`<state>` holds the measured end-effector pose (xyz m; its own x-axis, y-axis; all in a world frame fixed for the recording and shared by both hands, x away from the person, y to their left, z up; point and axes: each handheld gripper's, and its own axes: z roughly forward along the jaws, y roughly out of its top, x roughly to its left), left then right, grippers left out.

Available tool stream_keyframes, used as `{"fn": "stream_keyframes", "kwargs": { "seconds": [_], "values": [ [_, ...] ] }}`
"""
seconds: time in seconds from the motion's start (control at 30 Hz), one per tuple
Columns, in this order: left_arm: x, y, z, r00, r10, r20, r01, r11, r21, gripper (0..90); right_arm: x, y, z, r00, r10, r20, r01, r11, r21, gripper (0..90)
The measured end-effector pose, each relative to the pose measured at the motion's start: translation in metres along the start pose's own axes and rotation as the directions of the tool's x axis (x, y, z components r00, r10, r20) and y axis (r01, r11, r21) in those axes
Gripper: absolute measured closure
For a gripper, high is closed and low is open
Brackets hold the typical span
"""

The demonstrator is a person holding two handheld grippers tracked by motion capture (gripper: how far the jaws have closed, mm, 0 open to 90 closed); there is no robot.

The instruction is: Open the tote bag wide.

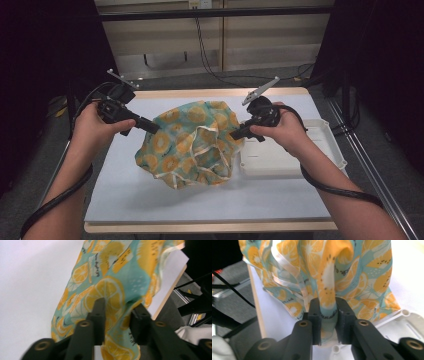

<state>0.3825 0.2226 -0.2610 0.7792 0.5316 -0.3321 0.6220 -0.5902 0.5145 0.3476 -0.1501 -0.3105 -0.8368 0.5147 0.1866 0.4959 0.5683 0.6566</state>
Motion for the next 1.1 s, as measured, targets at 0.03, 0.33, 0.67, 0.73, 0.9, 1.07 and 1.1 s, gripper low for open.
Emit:
{"fn": "stream_keyframes", "kwargs": {
  "seconds": [0.03,0.33,0.67,0.73,0.9,1.07,1.1],
  "values": [
    [-0.001,0.001,-0.001,0.9999,0.012,0.0,-0.012,0.9999,0.002,72.2,0.0,0.0,0.0,0.9999,0.012,-0.007,-0.012,1.0,-0.005,77.6],
    [-0.009,0.009,-0.011,0.9998,-0.002,-0.021,0.002,1.0,0.004,86.8,-0.002,0.006,-0.013,0.9992,0.038,-0.013,-0.038,0.999,-0.012,88.4],
    [-0.009,0.014,-0.019,0.9998,-0.02,-0.007,0.02,0.9998,-0.008,89.7,-0.012,0.009,-0.028,0.995,0.098,-0.02,-0.098,0.995,-0.025,90.0],
    [-0.009,0.016,-0.022,0.9997,-0.022,-0.009,0.022,0.9997,-0.01,89.9,-0.013,0.011,-0.031,0.9952,0.094,-0.025,-0.095,0.995,-0.032,90.0],
    [-0.005,0.018,-0.03,0.9996,-0.025,0.009,0.025,0.9982,-0.055,90.0,-0.015,0.018,-0.039,0.9934,0.109,-0.035,-0.111,0.992,-0.067,90.0],
    [-0.002,0.022,-0.033,0.999,-0.044,0.011,0.045,0.9968,-0.065,90.0,-0.021,0.025,-0.045,0.9902,0.134,-0.04,-0.137,0.987,-0.086,90.0],
    [-0.001,0.023,-0.033,0.9989,-0.045,0.008,0.046,0.9968,-0.065,90.0,-0.022,0.027,-0.046,0.9897,0.14,-0.032,-0.142,0.986,-0.091,90.0]
  ]
}}
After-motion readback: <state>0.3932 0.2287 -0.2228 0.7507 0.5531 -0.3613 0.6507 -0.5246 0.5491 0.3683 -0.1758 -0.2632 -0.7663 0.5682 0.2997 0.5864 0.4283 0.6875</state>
